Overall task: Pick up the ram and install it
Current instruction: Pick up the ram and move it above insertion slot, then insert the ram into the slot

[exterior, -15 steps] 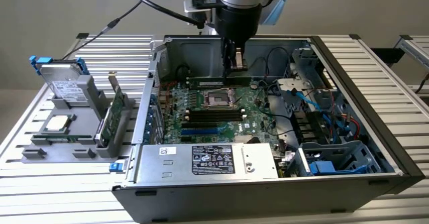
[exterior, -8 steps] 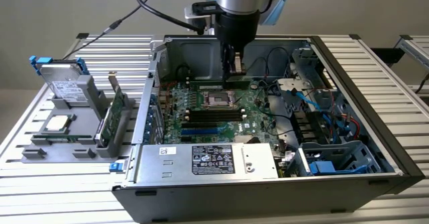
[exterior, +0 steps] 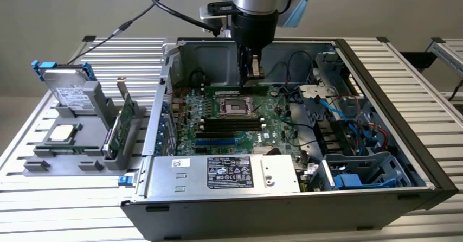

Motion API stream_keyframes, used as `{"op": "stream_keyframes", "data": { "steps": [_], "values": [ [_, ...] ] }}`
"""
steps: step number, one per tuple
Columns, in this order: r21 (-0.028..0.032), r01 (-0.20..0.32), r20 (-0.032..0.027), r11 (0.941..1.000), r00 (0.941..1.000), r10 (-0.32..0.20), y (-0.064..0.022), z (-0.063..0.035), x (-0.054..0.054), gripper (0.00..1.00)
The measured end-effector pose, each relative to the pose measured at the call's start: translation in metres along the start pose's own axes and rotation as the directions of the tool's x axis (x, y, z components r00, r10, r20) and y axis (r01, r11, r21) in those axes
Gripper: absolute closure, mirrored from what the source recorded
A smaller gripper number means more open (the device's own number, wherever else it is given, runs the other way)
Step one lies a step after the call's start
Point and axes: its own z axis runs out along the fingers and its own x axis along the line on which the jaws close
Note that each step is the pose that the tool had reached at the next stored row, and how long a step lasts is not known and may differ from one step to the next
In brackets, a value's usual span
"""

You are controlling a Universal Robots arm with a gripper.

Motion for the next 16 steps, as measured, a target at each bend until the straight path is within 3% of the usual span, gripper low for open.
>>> {"op": "stream_keyframes", "data": {
  "steps": [16],
  "values": [
    [-0.0009,0.000,-0.0009,1.0000,1.0000,0.000,0.0011,0.0031,-0.0001,0.87]
  ]
}}
